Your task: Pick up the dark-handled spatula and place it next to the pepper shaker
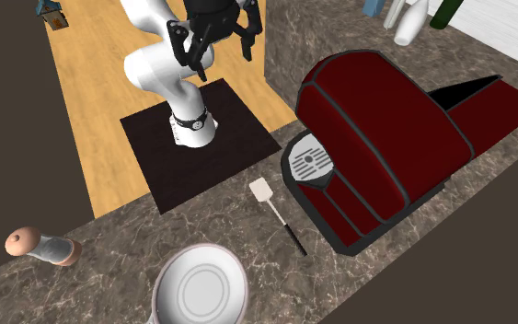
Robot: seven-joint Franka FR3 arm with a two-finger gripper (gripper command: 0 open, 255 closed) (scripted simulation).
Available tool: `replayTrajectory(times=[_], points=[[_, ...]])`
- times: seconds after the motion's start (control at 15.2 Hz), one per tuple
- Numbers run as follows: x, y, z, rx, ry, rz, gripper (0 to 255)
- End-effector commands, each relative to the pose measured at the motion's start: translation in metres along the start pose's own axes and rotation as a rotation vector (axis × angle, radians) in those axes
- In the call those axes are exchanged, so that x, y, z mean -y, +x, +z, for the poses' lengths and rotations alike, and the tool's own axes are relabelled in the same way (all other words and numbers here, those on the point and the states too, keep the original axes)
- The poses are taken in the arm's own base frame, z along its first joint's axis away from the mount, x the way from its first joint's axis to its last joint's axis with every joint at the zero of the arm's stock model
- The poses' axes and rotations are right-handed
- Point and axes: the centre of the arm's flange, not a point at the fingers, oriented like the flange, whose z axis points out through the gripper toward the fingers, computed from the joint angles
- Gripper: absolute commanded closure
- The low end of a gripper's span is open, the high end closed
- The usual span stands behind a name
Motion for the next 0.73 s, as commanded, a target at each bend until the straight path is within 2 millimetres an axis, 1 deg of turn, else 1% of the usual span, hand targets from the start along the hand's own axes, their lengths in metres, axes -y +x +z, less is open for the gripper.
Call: replayTrajectory(times=[0.0, 0.66], points=[[0.0, 0.0, 0.0, 0.0, 0.0, 0.0, 0], [0.01, 0.043, 0.124, -0.011, -0.02, 0.002, 0]])
